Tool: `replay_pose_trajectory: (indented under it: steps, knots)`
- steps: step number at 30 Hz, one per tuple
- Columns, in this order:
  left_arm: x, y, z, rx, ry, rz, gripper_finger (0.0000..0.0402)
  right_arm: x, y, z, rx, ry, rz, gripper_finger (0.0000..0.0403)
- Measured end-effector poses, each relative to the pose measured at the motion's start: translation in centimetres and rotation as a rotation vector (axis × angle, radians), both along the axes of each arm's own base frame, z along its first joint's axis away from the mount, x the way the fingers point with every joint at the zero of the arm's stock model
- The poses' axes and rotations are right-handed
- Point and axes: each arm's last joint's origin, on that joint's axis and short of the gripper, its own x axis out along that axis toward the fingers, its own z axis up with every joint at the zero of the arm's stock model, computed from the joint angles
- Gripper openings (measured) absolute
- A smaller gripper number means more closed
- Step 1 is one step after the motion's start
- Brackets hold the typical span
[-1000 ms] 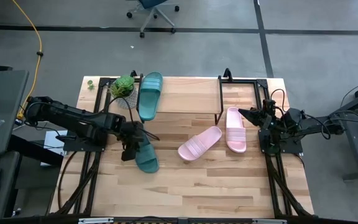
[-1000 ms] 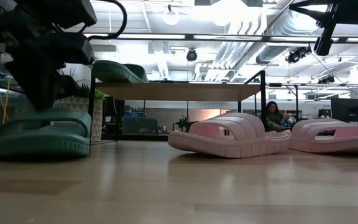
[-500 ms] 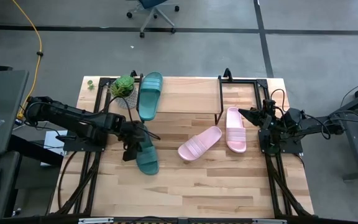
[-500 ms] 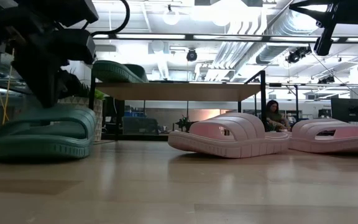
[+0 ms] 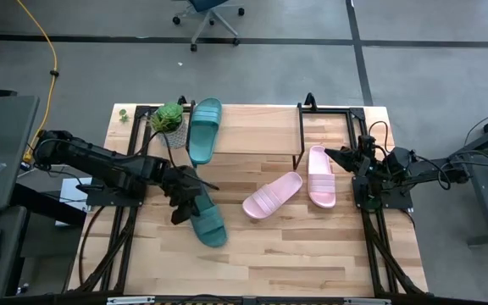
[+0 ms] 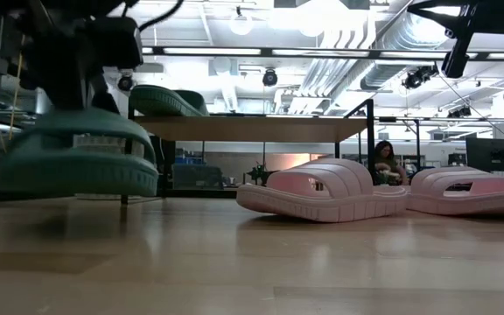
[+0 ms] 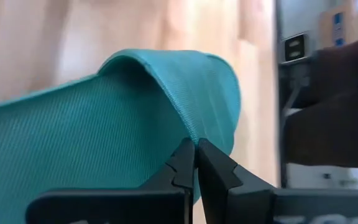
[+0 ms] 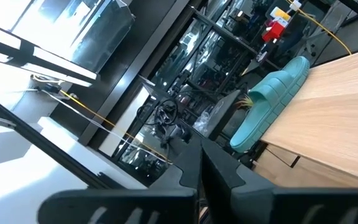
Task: Pick and place slides into the shelf
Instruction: Put the green slide on the shelf
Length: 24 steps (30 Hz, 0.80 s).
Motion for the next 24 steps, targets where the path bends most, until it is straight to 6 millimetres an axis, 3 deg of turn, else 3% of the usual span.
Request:
replay_pose_trajectory:
  steps: [6, 12, 18, 24]
  knots:
    - [0.7, -2.5, 0.9, -0.080, -0.076, 0.035, 0.0000, 0.0, 0.0, 0.0, -0.001, 0.000, 0.008, 0.0000]
    - [1.5, -4.6, 2.6, -0.111, -0.217, 0.193, 0.0000, 0.0, 0.0, 0.0, -0.003, -0.001, 0.016, 0.0000]
    - [2.4, -5.4, 6.4, -0.016, -0.311, 0.363, 0.0000, 0.0, 0.2, 0.0, -0.013, -0.002, 0.055, 0.0000]
    - [2.8, -4.8, 11.5, 0.137, -0.402, 0.563, 0.0000, 0.1, 0.3, 0.0, -0.010, -0.008, 0.113, 0.0000]
